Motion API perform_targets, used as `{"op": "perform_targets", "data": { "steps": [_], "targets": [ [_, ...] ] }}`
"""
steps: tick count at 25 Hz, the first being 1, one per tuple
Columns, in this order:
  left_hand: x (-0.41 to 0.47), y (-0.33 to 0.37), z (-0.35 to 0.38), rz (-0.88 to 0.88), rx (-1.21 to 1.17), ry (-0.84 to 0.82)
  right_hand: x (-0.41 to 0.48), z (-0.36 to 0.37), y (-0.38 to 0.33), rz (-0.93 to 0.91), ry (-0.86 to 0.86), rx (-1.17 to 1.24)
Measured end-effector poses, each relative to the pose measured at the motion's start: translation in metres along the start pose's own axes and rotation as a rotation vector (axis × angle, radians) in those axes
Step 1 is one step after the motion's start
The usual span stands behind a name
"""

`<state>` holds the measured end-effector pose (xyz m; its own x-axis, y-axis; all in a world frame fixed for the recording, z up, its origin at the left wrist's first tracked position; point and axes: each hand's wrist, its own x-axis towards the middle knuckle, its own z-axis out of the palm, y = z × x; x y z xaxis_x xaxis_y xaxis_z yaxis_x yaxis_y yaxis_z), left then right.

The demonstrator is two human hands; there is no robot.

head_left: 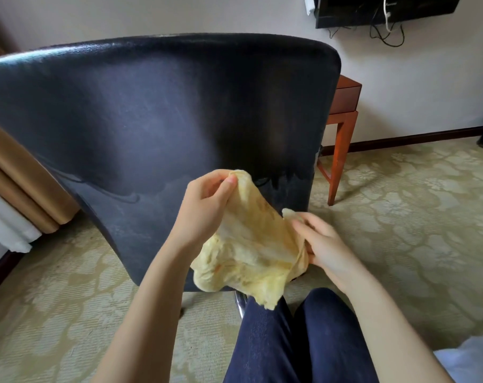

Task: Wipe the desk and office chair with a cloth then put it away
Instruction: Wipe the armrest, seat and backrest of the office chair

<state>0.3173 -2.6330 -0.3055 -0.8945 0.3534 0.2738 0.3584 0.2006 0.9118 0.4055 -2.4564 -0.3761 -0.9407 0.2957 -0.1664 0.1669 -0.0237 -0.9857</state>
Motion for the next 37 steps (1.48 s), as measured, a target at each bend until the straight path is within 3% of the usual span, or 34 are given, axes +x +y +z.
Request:
{"op": "perform_targets", "data": {
  "steps": [3, 5, 8, 10, 13, 16, 20, 24, 27, 29, 32, 37],
  "targets": [
    [0.011, 0.005, -0.003, 0.078, 0.102, -0.045, -0.003, 0.004, 0.005, 0.141, -0.323, 0.111],
    [0.019, -0.007, -0.005, 0.068, 0.249, 0.021, -0.006, 0.006, 0.003, 0.125, -0.484, 0.17],
    [0.012, -0.043, -0.003, -0.122, 0.338, 0.106, -0.008, 0.005, -0.007, 0.101, -0.495, 0.32],
    [-0.004, -0.067, 0.001, -0.287, 0.148, 0.052, -0.004, 0.004, -0.013, 0.099, -0.465, 0.358],
    [-0.034, -0.086, 0.015, -0.454, -0.383, -0.106, 0.001, 0.004, -0.02, 0.108, -0.437, 0.454],
    [-0.062, -0.098, 0.035, -0.334, -0.487, -0.164, 0.004, 0.003, -0.028, 0.069, -0.457, 0.61],
    [-0.066, -0.092, 0.055, -0.247, -0.522, -0.248, 0.004, -0.002, -0.037, 0.033, -0.545, 0.582],
    [-0.05, -0.083, 0.037, -0.282, -0.338, -0.075, 0.001, -0.033, -0.053, 0.029, -0.437, 0.364],
    [-0.04, -0.075, 0.014, -0.224, -0.093, 0.04, 0.001, -0.054, -0.059, -0.04, -0.248, -0.09],
    [-0.031, -0.065, -0.001, -0.146, 0.028, 0.081, 0.002, -0.06, -0.056, -0.118, -0.223, -0.453],
    [-0.021, -0.046, -0.017, -0.025, 0.205, 0.063, 0.001, -0.063, -0.049, -0.165, -0.225, -0.676],
    [-0.016, -0.018, -0.02, 0.091, 0.354, 0.131, 0.007, -0.049, -0.035, -0.287, 0.264, -0.875]
  ]
}}
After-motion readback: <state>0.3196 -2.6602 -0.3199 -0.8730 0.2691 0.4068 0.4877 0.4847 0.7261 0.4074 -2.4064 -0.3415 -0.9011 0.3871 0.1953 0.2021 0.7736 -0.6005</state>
